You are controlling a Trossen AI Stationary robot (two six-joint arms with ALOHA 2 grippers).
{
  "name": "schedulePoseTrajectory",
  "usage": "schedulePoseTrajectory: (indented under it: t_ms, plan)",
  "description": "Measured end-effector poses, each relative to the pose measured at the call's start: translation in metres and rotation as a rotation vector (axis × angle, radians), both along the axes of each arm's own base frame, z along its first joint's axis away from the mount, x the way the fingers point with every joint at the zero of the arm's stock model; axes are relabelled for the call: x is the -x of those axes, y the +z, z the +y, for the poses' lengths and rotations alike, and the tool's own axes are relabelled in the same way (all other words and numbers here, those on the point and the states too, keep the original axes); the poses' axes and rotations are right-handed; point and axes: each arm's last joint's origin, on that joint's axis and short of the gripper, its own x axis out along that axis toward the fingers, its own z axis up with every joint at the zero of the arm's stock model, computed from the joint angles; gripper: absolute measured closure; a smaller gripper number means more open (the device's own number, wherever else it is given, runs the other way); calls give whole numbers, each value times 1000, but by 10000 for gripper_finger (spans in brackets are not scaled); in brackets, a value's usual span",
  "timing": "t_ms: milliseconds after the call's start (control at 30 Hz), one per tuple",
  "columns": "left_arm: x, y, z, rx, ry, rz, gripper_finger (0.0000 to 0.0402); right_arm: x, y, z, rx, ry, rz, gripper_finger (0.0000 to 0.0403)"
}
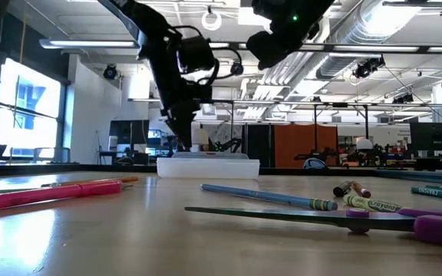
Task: Pick & place school supplies into a supply box
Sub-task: Put the right black pen into the supply box
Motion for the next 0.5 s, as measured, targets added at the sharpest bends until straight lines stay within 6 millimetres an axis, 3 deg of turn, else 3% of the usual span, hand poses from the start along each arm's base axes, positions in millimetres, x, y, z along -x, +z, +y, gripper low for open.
schedulePoseTrajectory:
  t_ms: [133,233,500]
  plan:
    - [-3,-7,-1,-10,-10,28,277,1,-3,1,-45,21,3,285]
    - [-3,1,0,-43,-8,57,277,0,-3,2,-80,59,-6,285]
    - [16,85,-3,-103,-23,295,277,-6,-5,7,-211,318,41,285]
